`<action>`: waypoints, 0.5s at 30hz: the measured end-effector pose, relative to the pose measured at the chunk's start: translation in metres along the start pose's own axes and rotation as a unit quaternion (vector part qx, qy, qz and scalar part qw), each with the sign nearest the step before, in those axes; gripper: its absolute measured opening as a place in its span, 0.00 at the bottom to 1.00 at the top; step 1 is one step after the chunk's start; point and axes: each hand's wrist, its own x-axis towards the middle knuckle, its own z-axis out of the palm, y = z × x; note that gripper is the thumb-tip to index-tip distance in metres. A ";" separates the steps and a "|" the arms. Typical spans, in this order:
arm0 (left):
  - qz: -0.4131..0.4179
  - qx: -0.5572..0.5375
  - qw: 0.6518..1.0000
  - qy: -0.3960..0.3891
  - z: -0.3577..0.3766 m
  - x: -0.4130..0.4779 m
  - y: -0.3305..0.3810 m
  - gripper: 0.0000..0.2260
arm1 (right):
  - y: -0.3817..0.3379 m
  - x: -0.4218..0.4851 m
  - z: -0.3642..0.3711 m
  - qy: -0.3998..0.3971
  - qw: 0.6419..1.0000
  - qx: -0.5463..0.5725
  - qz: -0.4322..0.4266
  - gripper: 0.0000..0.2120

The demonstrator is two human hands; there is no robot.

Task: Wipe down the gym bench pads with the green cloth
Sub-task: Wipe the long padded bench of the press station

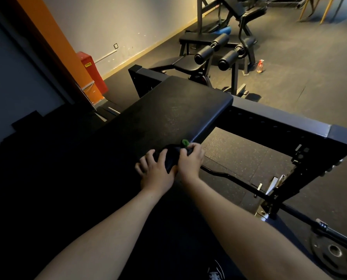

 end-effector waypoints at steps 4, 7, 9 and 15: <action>0.010 -0.011 1.000 0.007 0.003 0.001 -0.001 0.28 | 0.018 -0.021 -0.010 -0.054 0.998 0.009 -0.032 0.05; 0.020 -0.030 0.999 0.016 0.005 -0.001 -0.004 0.29 | 0.022 -0.007 -0.017 -0.042 0.997 -0.004 -0.057 0.07; 0.022 -0.028 0.999 0.020 0.005 -0.002 -0.007 0.29 | 0.019 0.005 -0.013 -0.002 0.999 0.022 -0.045 0.08; 0.022 -0.021 0.999 0.026 0.008 -0.001 -0.005 0.28 | 0.017 -0.002 0.006 0.040 0.990 0.117 0.074 0.06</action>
